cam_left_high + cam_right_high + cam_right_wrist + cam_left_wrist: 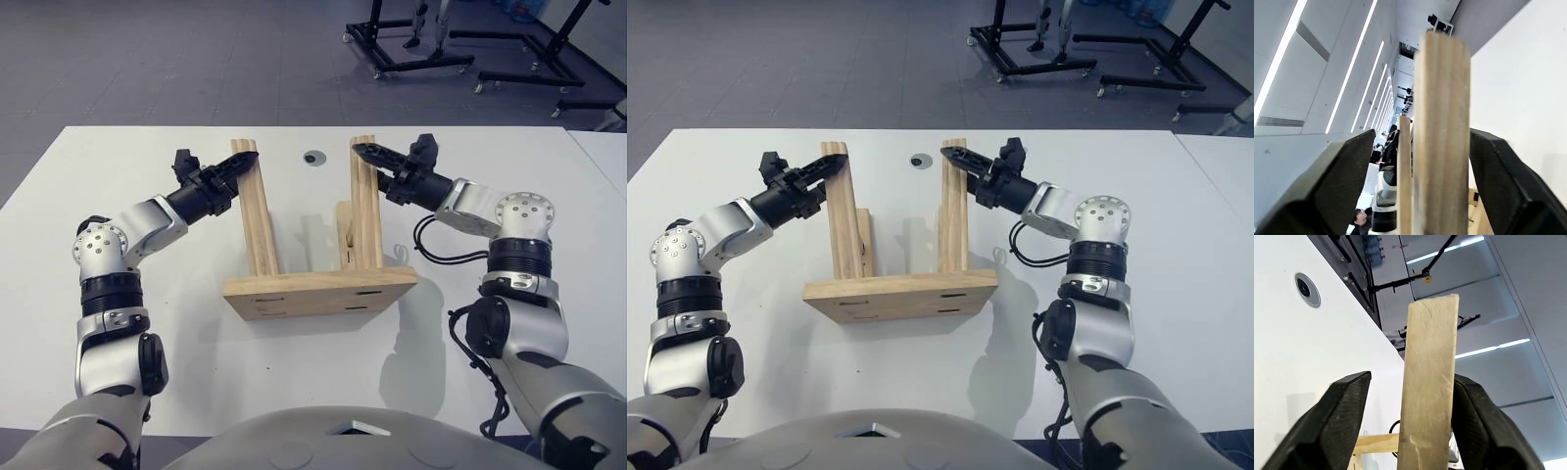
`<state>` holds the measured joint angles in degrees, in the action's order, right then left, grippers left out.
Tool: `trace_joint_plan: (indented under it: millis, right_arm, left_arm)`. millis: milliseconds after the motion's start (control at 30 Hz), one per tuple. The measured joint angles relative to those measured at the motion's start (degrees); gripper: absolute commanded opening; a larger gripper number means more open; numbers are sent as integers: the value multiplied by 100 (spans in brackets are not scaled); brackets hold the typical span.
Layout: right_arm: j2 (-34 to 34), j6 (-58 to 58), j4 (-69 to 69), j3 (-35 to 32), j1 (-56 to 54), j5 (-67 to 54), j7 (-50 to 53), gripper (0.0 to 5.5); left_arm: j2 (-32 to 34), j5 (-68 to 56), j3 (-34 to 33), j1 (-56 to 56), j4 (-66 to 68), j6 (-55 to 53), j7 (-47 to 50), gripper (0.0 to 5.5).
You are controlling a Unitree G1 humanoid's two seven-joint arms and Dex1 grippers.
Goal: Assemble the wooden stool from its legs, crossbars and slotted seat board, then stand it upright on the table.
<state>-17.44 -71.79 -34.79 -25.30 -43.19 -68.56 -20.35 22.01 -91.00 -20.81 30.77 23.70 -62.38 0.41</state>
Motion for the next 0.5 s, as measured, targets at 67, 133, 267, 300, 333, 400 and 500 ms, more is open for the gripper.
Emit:
trace_joint_plan:
  millis: [67, 133, 267, 300, 333, 400, 500]
  right_arm:
    - [51, 199, -226, -209, -208, 6, 66, 437]
    - [76, 380, -390, -308, -332, 63, 73, 473]
    - [73, 1547, -1401, -472, -984, 577, -44, 511]
    - [41, 2062, -1819, -547, -1182, 759, -120, 511]
    - [-28, 2522, -2201, -620, -1348, 932, -216, 511]
    - [-432, 3400, -2830, -657, -1599, 1347, -567, 511]
    - [-1718, 4072, -3003, -213, -1569, 2280, -1595, 511]
  left_arm:
    - [-18, 165, -146, 200, 283, 126, -19, 359]
    - [-42, 294, -254, 360, 544, 201, -66, 364]
    - [-15, 1110, -467, 1117, 1782, 960, -409, 364]
    - [64, 1540, -482, 1418, 2330, 1613, -541, 364]
    - [186, 1873, -536, 1681, 2876, 2182, -632, 364]
    - [639, 2524, -651, 2017, 3712, 3168, -1192, 364]
    - [1956, 3844, -122, 1858, 3893, 4269, -3014, 364]
